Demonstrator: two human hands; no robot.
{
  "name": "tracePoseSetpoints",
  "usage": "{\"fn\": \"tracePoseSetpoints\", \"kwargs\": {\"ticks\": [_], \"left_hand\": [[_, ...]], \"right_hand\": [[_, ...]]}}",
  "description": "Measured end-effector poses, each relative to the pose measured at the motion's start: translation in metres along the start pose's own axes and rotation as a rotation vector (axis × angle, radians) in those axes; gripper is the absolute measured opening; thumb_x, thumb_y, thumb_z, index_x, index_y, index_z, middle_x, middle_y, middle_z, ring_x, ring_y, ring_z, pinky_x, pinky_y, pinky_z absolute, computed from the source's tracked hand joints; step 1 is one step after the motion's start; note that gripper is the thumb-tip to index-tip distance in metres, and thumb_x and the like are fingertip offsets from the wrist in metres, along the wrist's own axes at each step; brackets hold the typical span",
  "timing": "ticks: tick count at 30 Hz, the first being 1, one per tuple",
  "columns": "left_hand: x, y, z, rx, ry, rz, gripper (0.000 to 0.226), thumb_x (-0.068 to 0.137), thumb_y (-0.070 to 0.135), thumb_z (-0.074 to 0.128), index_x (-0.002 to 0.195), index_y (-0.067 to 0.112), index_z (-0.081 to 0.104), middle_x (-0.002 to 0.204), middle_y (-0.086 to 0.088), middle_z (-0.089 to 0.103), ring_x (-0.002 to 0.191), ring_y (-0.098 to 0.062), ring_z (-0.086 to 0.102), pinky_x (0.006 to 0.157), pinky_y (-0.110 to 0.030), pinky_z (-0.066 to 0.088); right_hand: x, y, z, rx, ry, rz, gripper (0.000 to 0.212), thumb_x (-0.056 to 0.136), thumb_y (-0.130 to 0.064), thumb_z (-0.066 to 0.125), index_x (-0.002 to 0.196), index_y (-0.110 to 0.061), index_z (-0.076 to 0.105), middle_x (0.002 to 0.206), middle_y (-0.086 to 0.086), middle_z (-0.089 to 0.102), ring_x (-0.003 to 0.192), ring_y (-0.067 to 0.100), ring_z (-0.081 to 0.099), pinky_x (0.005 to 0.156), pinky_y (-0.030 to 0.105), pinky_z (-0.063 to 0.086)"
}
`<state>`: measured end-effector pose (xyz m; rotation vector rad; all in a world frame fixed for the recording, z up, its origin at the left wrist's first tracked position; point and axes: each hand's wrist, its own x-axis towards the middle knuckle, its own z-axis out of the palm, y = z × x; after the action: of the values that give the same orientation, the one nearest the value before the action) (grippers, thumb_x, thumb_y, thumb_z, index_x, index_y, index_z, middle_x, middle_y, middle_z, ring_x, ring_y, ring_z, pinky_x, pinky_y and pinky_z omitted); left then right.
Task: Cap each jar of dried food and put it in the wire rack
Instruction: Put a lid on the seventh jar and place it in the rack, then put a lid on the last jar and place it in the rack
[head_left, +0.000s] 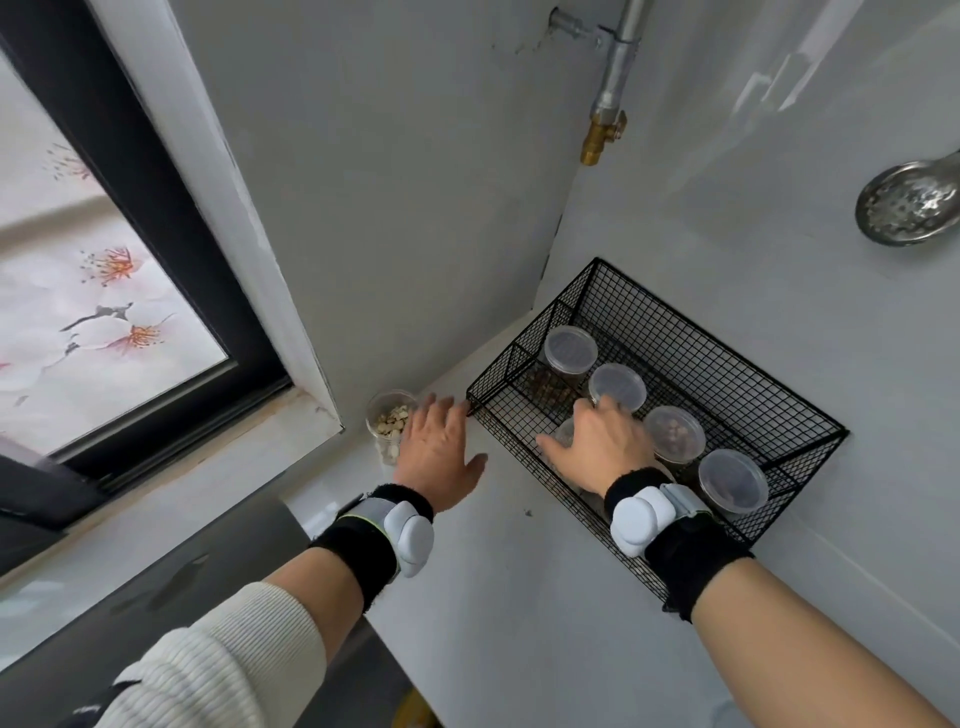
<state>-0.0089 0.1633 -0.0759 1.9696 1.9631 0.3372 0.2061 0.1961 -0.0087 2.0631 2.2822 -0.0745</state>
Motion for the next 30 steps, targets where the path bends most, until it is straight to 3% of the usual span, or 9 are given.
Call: {"fn": "tracePoseSetpoints", "kwargs": {"ticks": [6,10,15,21,25,30], "left_hand": [[0.006,-0.047,-0.009,0.095,0.082,-0.225,0.058,0.089,0.039,0.067,0.144,0.024,0.053,0.159,-0.016,0.031,0.141,-0.045,0.03,0.117,-0.05,0.032],[0.009,-0.066,-0.005,0.079,0.033,-0.285,0.042,0.093,0.034,0.066,0.13,0.014,0.066,0.151,-0.022,0.032,0.132,-0.046,0.037,0.112,-0.046,0.038],[0.002,-0.065,0.002,0.013,-0.003,-0.245,0.032,0.098,0.027,0.063,0.118,0.004,0.07,0.148,-0.025,0.031,0.127,-0.048,0.041,0.11,-0.045,0.036],[-0.047,-0.023,0.012,-0.051,-0.017,-0.138,0.039,0.101,0.031,0.062,0.13,0.006,0.068,0.156,-0.025,0.028,0.139,-0.044,0.035,0.116,-0.04,0.032],[-0.082,0.014,0.023,-0.083,-0.025,-0.063,0.04,0.1,0.036,0.064,0.127,0.007,0.07,0.158,-0.019,0.029,0.138,-0.042,0.036,0.111,-0.043,0.041],[-0.122,0.058,0.046,-0.087,-0.028,0.045,0.035,0.1,0.036,0.065,0.122,0.009,0.072,0.156,-0.016,0.031,0.136,-0.039,0.04,0.108,-0.041,0.045]], "right_hand": [[-0.014,-0.025,0.001,0.02,0.046,-0.071,0.058,0.093,-0.066,0.062,0.113,-0.012,0.064,0.116,0.013,0.064,0.107,0.032,0.065,0.084,0.042,0.054],[-0.029,-0.029,0.006,0.036,0.025,-0.09,0.05,0.095,-0.061,0.063,0.106,-0.012,0.064,0.114,0.013,0.064,0.105,0.032,0.065,0.088,0.043,0.054],[-0.048,-0.021,0.008,0.055,0.011,-0.097,0.045,0.097,-0.057,0.063,0.104,-0.013,0.065,0.114,0.011,0.063,0.108,0.03,0.063,0.086,0.041,0.054],[-0.088,-0.003,0.006,0.09,0.012,-0.087,0.047,0.099,-0.052,0.063,0.119,-0.01,0.066,0.115,0.013,0.064,0.105,0.031,0.065,0.086,0.042,0.053],[-0.118,0.015,0.009,0.125,0.002,-0.089,0.039,0.098,-0.048,0.065,0.107,-0.01,0.067,0.114,0.014,0.064,0.103,0.032,0.064,0.086,0.044,0.054],[-0.159,0.048,0.021,0.131,-0.051,-0.051,0.037,0.097,-0.046,0.065,0.107,-0.01,0.068,0.117,0.014,0.062,0.108,0.033,0.062,0.09,0.043,0.052]]}}
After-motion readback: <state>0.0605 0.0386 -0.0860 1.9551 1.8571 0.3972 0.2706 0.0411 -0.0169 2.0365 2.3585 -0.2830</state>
